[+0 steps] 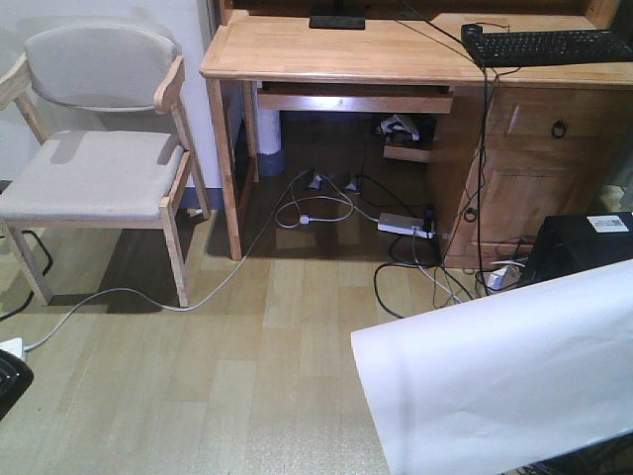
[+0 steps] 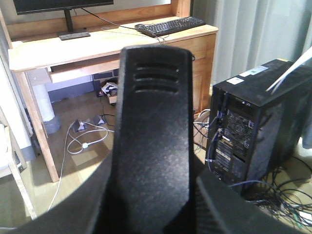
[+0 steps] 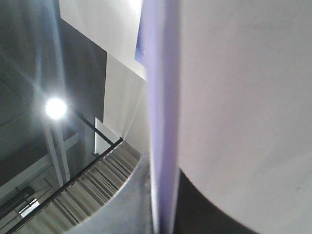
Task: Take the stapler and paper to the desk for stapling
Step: 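Drive the base away from the shelf toward the wooden desk, then approach the desk with stapler and paper held in both grippers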
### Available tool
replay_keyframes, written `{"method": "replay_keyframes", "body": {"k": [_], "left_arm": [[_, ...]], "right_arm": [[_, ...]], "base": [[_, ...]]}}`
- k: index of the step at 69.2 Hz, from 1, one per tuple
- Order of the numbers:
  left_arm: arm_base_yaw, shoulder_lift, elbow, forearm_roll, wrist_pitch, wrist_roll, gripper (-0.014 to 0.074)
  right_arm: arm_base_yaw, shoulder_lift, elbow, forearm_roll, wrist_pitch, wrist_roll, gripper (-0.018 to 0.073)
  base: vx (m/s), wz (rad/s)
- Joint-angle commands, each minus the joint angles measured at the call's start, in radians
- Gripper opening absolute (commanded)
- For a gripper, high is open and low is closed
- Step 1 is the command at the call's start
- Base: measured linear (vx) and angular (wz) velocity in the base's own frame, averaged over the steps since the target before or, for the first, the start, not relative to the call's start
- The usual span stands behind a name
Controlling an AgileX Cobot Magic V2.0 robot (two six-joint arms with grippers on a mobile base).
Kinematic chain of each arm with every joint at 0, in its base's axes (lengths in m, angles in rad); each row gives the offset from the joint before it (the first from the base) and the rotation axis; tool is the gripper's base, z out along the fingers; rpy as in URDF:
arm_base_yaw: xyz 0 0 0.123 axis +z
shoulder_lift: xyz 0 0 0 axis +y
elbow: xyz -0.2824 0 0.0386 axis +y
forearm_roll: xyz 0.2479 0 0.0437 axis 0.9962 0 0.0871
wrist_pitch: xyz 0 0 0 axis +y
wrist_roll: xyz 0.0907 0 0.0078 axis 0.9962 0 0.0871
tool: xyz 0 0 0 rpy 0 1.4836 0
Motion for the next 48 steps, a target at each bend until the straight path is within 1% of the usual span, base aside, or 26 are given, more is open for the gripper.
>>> {"method": "replay_keyframes", "body": {"k": [1,48], "left_arm": [[-0.005,0.010,-0.030,-0.005,-0.122,0.000,-0.0006],[-0.005,0.010,-0.030,-0.005,-0.122,0.000,-0.0006]], "right_arm": [[-0.004,0.009,-0.024,0.000,-0.064,-0.013,-0.0002],[-0.004,0.009,-0.024,0.000,-0.065,-0.013,-0.0002]], "base": [[0.12,0.00],[0.16,-0.08]]}}
